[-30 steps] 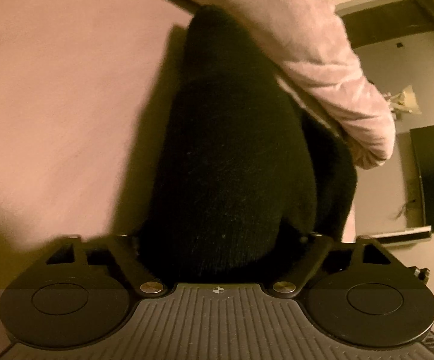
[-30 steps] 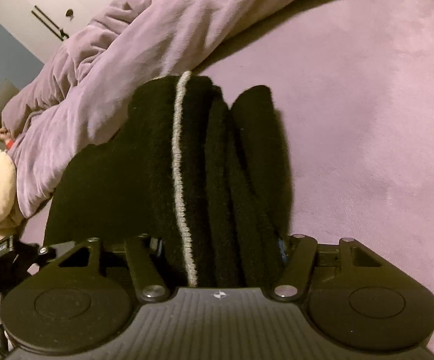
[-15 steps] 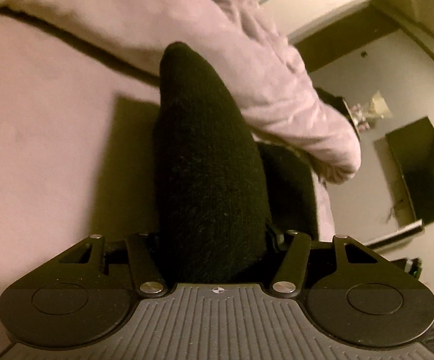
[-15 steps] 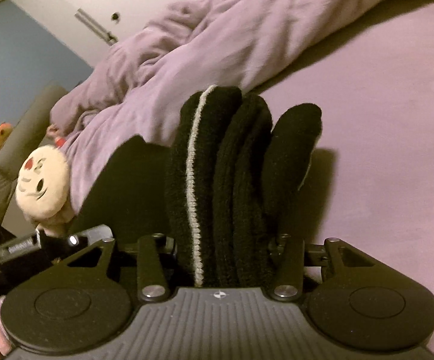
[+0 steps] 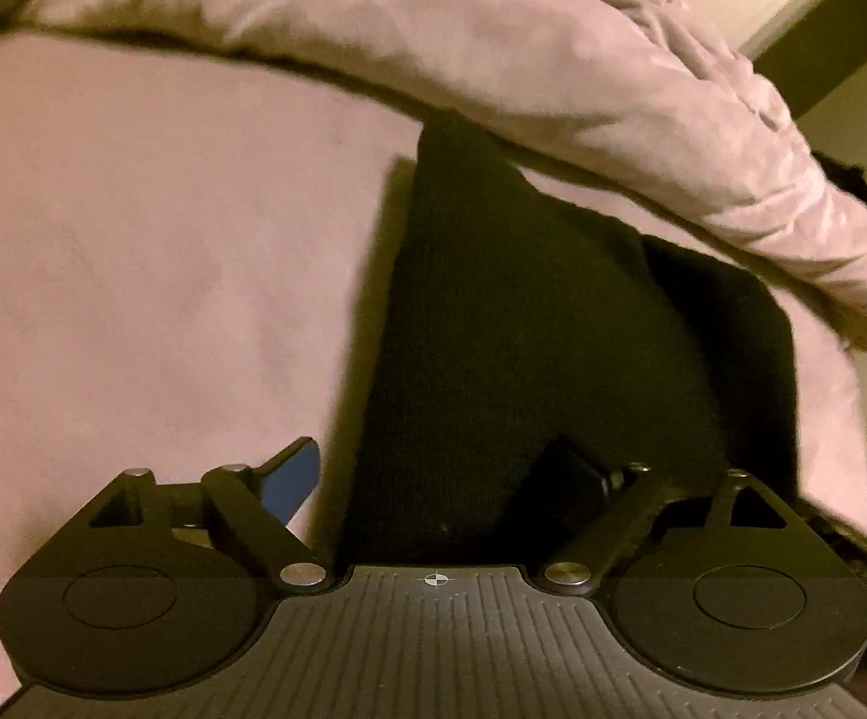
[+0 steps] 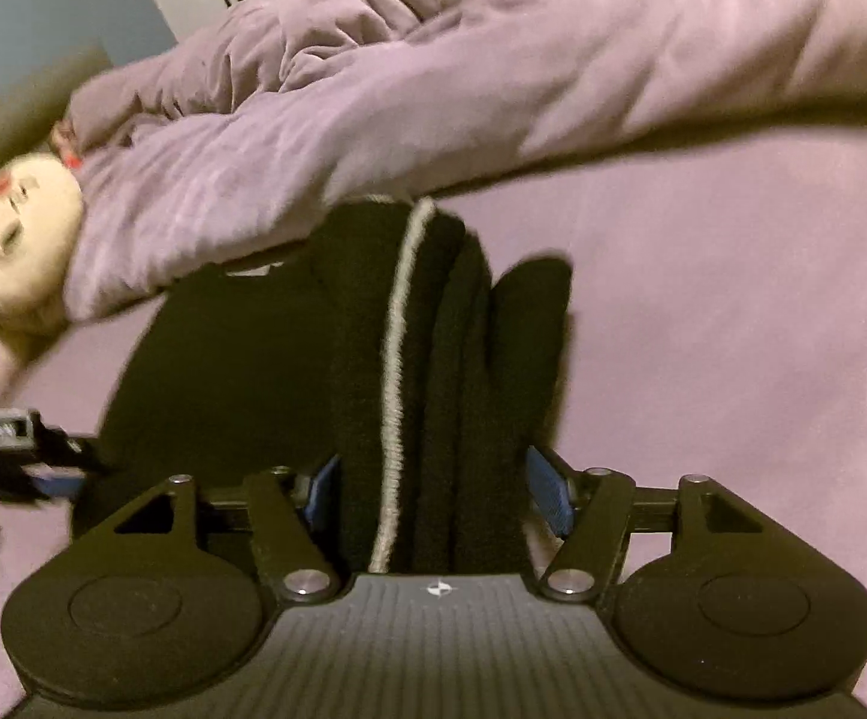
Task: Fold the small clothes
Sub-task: 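Press and straighten the folded sweater with both tools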
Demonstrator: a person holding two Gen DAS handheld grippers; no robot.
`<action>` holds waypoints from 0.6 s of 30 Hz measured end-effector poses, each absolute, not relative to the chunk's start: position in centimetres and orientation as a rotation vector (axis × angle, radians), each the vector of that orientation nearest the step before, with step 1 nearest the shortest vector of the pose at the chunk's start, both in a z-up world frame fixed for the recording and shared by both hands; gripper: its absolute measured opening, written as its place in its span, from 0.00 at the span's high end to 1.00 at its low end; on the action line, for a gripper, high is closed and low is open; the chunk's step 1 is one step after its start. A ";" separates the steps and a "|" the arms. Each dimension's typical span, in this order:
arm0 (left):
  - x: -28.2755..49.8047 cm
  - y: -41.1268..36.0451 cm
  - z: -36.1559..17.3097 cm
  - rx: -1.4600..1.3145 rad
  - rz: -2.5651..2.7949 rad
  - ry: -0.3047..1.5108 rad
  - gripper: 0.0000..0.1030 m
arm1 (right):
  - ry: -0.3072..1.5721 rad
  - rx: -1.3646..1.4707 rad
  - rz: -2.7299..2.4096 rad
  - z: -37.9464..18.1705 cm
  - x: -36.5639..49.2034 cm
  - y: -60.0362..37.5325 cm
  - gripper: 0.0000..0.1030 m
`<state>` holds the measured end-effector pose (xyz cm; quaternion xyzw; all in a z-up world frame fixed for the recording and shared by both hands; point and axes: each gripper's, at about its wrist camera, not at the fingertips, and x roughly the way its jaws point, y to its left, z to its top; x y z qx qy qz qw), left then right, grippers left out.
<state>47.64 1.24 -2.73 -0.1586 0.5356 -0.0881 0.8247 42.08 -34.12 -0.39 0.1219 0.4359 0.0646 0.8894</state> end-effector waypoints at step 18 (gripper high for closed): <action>49.0 0.3 -2.7 -0.275 -0.144 1.145 0.05 | 0.674 -0.002 0.029 -0.9 45.1 -23.1 0.38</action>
